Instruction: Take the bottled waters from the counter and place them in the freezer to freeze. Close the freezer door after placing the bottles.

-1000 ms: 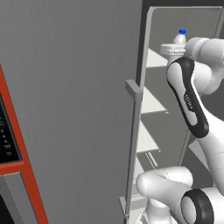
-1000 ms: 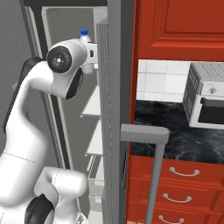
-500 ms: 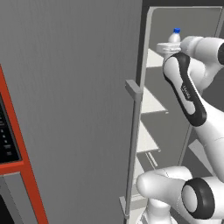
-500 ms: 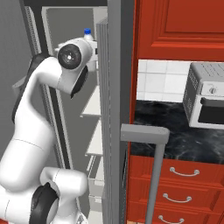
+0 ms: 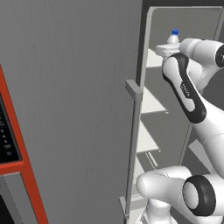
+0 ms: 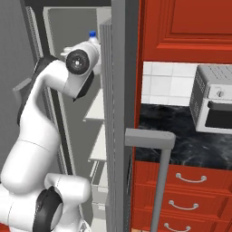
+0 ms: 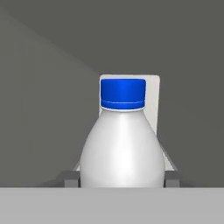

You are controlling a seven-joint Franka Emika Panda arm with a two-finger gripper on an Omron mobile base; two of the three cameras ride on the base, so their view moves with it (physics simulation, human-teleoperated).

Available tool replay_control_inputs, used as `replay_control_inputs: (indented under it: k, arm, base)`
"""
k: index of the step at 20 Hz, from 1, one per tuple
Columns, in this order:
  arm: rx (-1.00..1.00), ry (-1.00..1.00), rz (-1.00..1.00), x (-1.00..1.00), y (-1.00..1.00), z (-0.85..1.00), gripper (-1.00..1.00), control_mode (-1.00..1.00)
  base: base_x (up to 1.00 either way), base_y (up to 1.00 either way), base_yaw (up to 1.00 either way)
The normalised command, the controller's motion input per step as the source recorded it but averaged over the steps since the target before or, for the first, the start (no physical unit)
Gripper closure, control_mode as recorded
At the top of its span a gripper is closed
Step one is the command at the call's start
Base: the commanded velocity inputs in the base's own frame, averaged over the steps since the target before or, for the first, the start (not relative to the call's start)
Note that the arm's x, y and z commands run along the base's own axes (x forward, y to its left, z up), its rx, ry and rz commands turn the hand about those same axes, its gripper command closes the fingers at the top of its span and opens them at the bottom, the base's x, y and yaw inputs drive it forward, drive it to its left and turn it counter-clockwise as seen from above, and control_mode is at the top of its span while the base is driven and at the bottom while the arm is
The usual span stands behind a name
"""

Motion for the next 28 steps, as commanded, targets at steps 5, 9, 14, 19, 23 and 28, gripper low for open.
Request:
replay_control_inputs:
  k: [5, 9, 14, 19, 23, 28]
  arm:
    - [0.00, -0.01, 0.00, 0.15, 0.00, -0.06, 1.00, -1.00]
    - [0.00, 0.00, 0.00, 0.24, 0.00, 0.00, 1.00, -1.00]
    - [0.00, 0.00, 0.00, 0.34, -0.02, 0.00, 1.00, -1.00]
    - [0.00, 0.00, 0.02, 0.35, -0.03, -0.06, 1.00, -1.00]
    - [0.00, 0.00, 0.02, 0.37, -0.03, -0.09, 1.00, -1.00]
    - [0.00, 0.00, 0.03, 0.32, -0.04, -0.12, 1.00, -1.00]
  base:
    - [0.00, 0.00, 0.00]
    - [0.00, 0.00, 0.00]
    - [0.00, 0.00, 0.00]
    - [0.00, 0.00, 0.00]
    - [0.00, 0.00, 0.00]
    - [0.00, 0.00, 0.00]
